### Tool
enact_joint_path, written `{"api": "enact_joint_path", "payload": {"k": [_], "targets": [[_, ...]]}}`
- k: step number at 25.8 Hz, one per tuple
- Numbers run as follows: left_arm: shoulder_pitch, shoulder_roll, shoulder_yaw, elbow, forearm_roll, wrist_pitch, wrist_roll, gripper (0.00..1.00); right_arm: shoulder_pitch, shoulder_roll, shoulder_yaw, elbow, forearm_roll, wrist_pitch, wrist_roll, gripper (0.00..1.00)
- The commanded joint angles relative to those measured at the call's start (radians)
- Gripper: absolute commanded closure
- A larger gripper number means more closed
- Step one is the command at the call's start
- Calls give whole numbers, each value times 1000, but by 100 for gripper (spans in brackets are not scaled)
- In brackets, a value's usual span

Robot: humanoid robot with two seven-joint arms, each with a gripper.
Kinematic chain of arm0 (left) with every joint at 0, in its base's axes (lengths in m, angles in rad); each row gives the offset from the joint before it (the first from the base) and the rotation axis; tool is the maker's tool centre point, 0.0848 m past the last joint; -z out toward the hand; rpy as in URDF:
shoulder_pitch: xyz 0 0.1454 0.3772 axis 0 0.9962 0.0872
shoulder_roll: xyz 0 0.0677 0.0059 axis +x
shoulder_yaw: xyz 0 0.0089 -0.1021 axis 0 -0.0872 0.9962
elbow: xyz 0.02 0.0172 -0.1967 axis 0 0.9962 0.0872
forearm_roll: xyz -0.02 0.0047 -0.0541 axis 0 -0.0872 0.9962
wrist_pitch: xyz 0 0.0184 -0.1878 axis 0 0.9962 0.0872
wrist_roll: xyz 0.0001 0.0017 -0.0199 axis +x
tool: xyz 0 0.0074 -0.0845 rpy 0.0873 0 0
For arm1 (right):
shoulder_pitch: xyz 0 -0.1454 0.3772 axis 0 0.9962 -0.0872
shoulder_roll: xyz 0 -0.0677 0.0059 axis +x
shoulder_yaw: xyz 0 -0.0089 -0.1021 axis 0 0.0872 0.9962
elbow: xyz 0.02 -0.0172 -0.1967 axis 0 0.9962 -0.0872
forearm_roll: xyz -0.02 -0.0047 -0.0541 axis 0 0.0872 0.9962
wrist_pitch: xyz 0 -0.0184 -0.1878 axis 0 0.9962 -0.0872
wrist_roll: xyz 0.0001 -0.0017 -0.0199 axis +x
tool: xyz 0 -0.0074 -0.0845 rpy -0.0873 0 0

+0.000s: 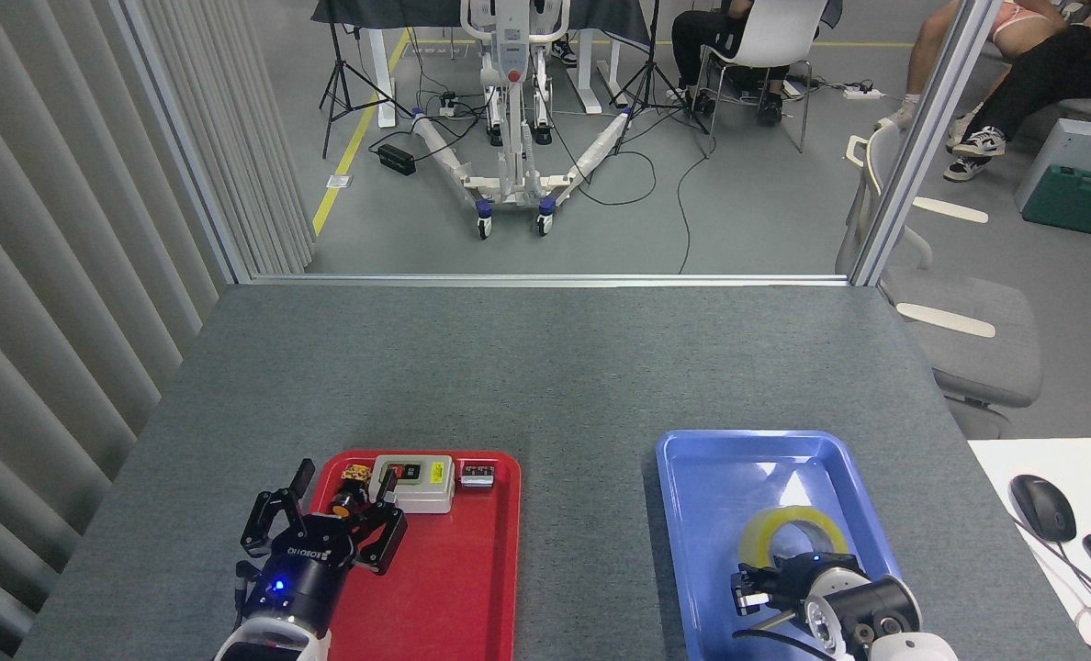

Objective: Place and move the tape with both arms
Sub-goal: 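Lower the tape into the blue tray with the right gripper, then open the right gripper and withdraw it from the tape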

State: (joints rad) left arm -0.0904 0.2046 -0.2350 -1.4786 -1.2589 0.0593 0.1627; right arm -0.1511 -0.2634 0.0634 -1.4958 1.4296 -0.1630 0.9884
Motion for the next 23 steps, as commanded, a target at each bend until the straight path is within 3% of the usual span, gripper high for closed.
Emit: {"api": "enact_joint_path", "payload": {"k": [1,8,20,23], "targets": [[0,-1,0,-2,7,5,1,0,2,-4,1,2,0,8,-39,0],[-2,1,-3,3,23,2,4,0,28,-4,-4,-20,6,14,-223,0],[0,-1,-9,0,23,2,31,0,159,-22,-114,-43,3,109,-915,0],[0,-2,-9,1,23,2,31,0,180,-16,-117,-43,-3,161,-970,0]]}}
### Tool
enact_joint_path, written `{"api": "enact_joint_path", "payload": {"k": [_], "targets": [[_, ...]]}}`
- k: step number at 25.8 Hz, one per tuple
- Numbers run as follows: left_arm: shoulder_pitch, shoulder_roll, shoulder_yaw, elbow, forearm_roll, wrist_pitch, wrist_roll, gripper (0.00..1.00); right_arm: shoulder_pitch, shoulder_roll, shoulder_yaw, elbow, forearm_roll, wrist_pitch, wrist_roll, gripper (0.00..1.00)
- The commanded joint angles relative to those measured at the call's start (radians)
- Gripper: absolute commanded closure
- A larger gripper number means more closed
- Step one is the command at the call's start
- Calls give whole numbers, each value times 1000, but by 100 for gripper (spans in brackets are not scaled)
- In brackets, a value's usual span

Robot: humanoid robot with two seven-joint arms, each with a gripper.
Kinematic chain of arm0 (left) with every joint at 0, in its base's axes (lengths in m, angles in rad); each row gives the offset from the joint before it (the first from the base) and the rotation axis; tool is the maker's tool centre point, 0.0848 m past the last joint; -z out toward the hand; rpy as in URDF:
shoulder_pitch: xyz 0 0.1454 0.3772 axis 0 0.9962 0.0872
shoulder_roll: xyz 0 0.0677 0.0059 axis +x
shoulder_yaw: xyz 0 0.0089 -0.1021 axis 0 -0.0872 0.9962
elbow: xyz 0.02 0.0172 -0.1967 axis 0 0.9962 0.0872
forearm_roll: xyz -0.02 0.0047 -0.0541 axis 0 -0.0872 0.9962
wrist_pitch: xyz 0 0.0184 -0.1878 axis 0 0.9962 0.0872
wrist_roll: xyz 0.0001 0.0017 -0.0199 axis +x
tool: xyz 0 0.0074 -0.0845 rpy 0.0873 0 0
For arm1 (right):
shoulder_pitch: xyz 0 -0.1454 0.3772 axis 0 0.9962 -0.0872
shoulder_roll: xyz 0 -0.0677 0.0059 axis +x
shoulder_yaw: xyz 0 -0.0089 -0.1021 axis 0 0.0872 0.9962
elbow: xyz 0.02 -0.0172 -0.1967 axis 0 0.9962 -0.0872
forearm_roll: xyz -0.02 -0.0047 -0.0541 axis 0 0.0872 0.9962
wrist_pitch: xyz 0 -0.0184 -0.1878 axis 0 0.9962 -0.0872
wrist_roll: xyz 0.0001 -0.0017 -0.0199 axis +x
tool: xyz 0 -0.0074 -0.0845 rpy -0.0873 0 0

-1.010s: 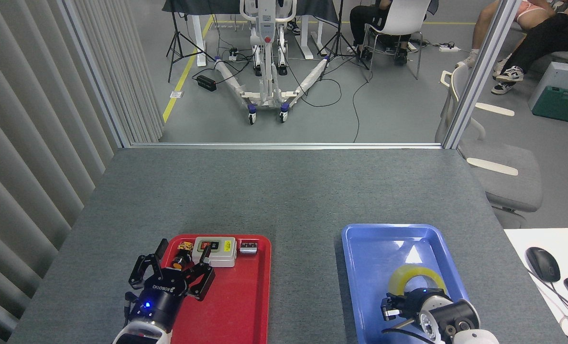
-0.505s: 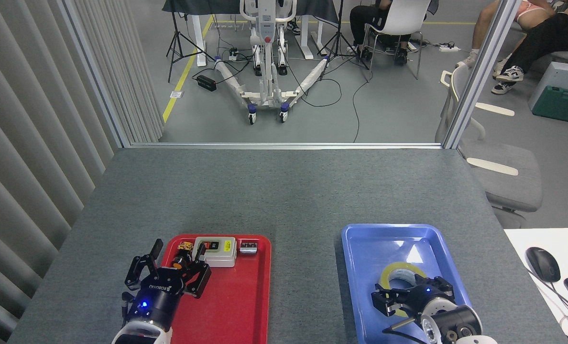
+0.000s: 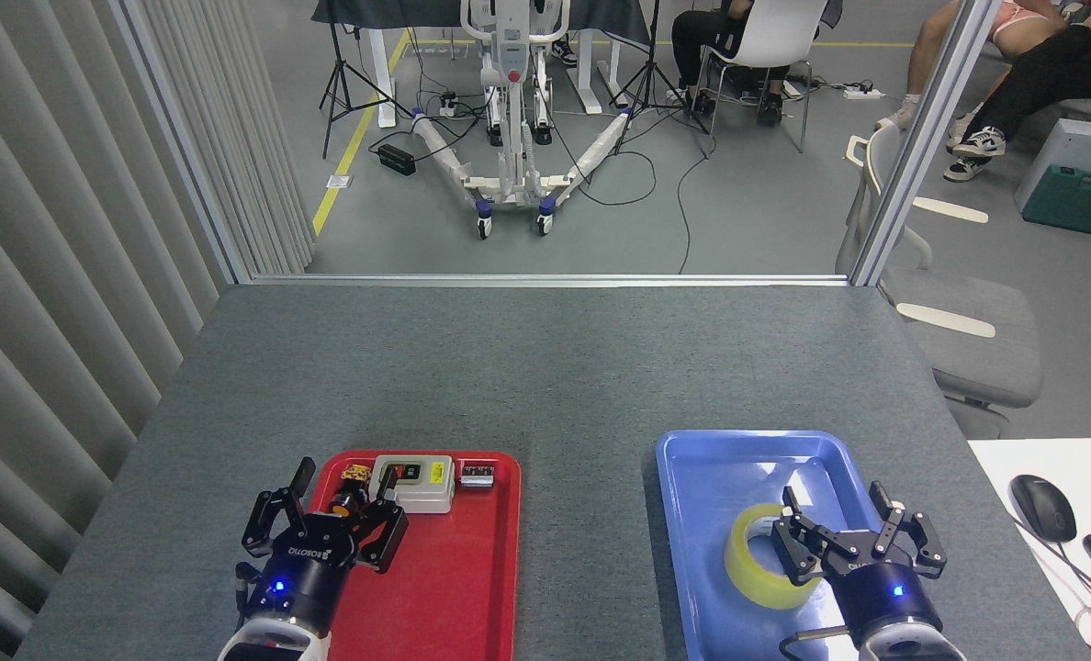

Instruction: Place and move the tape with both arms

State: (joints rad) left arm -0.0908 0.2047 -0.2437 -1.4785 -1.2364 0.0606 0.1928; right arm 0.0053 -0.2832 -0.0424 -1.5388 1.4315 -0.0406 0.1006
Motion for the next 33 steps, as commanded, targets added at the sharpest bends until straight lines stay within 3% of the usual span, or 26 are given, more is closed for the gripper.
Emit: {"api": "enact_joint_path", "payload": {"k": [1,9,15,20,33], "targets": [[0,-5,0,1,0,-1,2,0,28,7,-13,0,-8,64,-82,0],[0,-18,12,18,5,-56,45,0,48,12,-10,-4,-11,85,-94,0],[0,-31,14,52,5,-48,43,0,55,21,-8,-12,-88,84,-98,0],[0,-36,20,66,5,-61,43,0,58,25,-8,-10,-114,82,-162,0],[0,-36,23,60,5,-64,43,0,59,35,-7,-12,-151,73,-165,0]]}}
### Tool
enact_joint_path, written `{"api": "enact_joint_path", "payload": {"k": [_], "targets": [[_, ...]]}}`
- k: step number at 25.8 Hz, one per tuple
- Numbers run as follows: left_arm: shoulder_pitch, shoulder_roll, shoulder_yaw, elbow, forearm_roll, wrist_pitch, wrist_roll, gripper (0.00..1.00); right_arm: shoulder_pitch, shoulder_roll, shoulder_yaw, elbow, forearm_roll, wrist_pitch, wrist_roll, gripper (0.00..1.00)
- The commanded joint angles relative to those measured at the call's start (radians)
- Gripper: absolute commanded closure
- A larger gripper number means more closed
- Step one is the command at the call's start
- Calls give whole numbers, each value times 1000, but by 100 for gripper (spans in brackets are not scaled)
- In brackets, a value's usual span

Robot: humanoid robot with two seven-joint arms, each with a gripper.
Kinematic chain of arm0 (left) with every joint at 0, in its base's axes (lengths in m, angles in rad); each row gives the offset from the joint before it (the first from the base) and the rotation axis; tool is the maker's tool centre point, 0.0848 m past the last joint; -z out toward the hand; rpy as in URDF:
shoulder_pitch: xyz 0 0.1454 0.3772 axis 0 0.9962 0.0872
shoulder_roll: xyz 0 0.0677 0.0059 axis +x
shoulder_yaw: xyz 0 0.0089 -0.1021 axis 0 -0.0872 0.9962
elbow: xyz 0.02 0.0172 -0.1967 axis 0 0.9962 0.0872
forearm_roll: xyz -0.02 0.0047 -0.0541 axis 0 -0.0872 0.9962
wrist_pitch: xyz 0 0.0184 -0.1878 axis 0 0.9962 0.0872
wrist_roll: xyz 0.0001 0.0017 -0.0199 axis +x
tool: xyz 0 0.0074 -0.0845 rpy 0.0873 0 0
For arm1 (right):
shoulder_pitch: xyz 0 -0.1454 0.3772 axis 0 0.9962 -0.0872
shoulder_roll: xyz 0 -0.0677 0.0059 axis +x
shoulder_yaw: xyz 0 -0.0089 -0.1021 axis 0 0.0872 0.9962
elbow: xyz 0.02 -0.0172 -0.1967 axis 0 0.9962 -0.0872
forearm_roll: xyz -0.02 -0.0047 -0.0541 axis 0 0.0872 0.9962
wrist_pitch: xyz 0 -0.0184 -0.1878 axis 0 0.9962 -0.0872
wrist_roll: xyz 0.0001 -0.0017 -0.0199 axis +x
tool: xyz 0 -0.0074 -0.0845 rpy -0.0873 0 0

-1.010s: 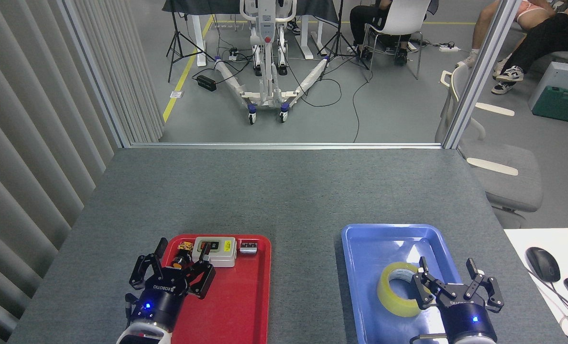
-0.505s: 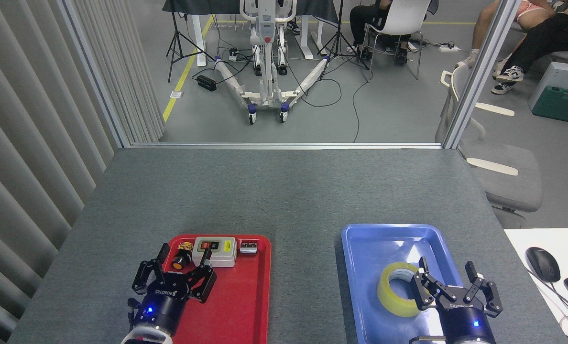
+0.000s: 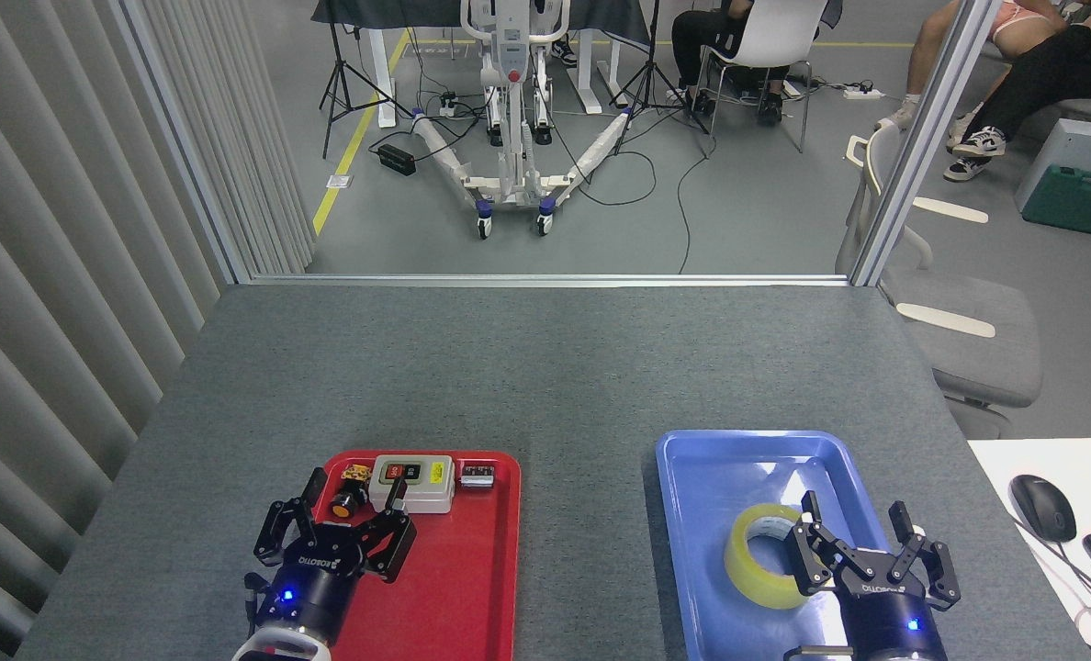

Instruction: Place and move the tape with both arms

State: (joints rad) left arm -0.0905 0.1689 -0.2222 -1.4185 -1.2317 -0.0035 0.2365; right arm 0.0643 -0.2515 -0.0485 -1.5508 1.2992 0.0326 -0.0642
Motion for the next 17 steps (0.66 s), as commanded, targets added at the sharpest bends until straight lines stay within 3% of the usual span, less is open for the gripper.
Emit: {"api": "enact_joint_path", "payload": {"k": [1,17], "targets": [[0,0,0,1,1,0,0,0,0,8,-1,0,-38,0,0,0],[0,-11,6,4,0,-1,0,0,8,11,10,-45,-55,0,-3,0]]}}
